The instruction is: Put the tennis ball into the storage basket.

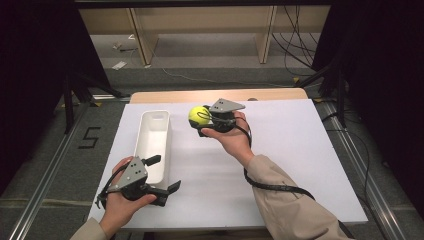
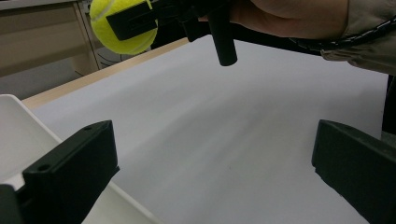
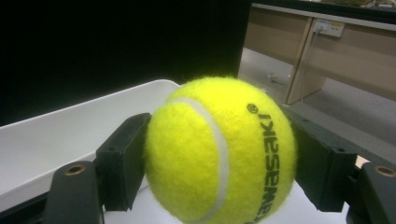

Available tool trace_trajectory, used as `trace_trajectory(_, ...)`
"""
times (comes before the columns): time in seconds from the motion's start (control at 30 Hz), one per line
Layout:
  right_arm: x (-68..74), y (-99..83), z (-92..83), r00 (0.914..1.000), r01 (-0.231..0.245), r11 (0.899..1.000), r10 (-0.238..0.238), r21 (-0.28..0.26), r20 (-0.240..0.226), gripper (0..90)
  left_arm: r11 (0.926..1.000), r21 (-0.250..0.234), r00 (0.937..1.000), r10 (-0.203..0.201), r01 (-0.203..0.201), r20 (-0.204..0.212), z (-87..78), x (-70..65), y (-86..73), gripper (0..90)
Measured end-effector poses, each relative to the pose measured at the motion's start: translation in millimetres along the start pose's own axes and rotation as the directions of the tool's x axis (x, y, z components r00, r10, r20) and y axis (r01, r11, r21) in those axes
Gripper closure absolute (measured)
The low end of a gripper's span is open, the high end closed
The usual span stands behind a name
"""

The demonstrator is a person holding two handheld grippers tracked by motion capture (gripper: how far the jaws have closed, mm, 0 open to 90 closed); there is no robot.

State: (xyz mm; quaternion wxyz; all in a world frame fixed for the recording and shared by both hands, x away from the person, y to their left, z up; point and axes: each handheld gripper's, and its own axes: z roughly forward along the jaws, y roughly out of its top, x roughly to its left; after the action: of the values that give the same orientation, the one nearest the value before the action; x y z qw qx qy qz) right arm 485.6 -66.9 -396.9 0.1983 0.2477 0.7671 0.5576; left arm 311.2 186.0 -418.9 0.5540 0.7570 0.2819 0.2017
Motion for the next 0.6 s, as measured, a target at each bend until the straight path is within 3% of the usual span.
trace_trajectory(0.6,5.4,2.5,5.1,0.9999,0.001,1.0,-0.001,-0.004,-0.014,27.3,1.0,-0.001,1.0,0.001,-0.001,0.0,0.1,0.0,0.0,0.0)
